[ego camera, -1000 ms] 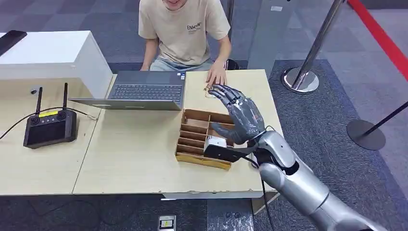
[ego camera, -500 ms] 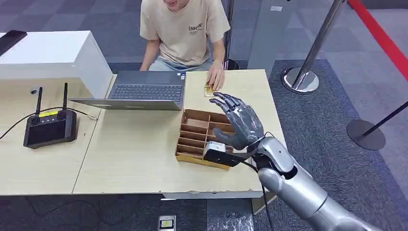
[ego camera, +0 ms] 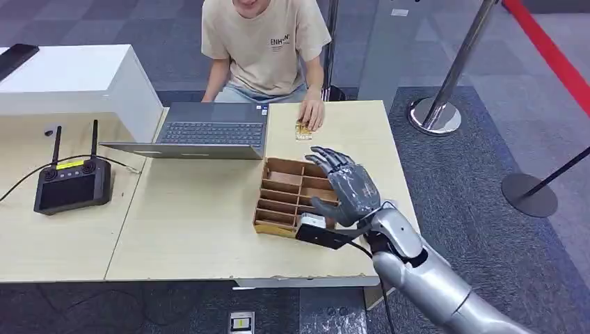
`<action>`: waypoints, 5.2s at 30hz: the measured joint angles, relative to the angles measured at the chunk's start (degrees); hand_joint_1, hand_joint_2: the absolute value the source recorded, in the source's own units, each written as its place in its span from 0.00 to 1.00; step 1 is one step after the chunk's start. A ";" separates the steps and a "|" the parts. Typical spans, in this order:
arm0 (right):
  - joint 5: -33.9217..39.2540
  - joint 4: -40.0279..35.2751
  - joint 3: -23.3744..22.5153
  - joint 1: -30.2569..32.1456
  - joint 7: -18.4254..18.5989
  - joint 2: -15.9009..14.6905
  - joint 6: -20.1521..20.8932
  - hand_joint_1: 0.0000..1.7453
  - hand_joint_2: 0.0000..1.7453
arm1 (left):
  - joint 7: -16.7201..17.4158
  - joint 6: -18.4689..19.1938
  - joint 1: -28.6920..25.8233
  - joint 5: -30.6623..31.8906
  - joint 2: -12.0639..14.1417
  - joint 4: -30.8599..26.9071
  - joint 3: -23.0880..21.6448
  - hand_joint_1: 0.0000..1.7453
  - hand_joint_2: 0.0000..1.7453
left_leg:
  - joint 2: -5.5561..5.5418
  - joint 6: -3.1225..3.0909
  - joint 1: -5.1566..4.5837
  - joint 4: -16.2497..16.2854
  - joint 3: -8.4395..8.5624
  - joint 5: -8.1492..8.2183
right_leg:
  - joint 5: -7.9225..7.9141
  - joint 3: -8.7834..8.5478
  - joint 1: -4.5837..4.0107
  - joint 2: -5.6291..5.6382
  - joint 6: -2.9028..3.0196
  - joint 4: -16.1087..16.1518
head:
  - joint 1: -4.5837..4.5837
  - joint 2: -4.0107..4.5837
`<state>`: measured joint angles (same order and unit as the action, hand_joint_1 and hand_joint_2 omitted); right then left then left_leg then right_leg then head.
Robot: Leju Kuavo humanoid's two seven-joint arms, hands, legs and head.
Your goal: Pass the card to the sensor for recognition and then transmit it.
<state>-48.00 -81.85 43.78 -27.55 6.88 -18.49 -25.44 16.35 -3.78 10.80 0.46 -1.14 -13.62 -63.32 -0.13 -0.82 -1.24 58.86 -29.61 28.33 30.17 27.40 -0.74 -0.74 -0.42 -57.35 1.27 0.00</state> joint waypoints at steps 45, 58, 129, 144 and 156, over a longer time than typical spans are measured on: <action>4.11 5.88 -0.59 5.37 -2.05 2.49 -3.19 0.50 1.00 | 0.04 -0.04 -1.26 0.15 0.26 0.00 0.83 0.00 0.00 | 0.01 0.00 0.00 0.00 0.02 0.00 | 0.00 0.00 0.00 0.00 0.00 0.00 | 0.00 0.00; 0.11 7.25 -1.31 5.13 -0.05 2.51 -3.39 0.46 1.00 | -0.31 -0.02 -1.11 0.35 0.42 0.00 0.83 0.00 0.00 | 0.01 0.00 -0.01 -0.01 0.00 0.00 | 0.00 0.00 0.00 0.00 0.00 0.00 | 0.00 0.00; -3.10 14.58 -2.88 1.80 3.89 3.02 -6.56 0.00 1.00 | -0.70 -0.02 -0.87 1.07 0.44 0.00 0.81 0.00 0.00 | 0.01 0.00 -0.01 0.01 0.13 -0.01 | -0.01 -0.11 0.01 0.00 0.01 0.01 | 0.00 0.00; -7.48 4.76 -4.72 1.87 6.34 1.00 -5.07 0.00 1.00 | -0.72 -0.52 -0.88 0.96 0.42 0.00 0.81 0.00 0.00 | 0.01 0.00 0.00 0.00 0.11 -0.01 | -0.01 -0.09 0.00 0.00 0.01 0.00 | 0.00 0.00; -5.97 0.57 -4.83 1.86 6.29 0.22 -3.89 0.78 1.00 | -0.79 -0.96 -0.77 0.98 0.42 0.00 0.83 0.00 0.00 | 0.01 -0.01 -0.01 0.00 0.11 -0.01 | -0.01 -0.09 0.01 0.00 0.01 0.00 | 0.00 0.00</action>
<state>-53.96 -81.29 38.95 -25.68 13.18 -18.27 -29.33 15.56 -4.74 10.03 1.44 -0.72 -13.62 -62.49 -0.12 -0.82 -1.25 58.86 -29.50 28.32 30.17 27.31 -0.74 -0.74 -0.42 -57.34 1.27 0.00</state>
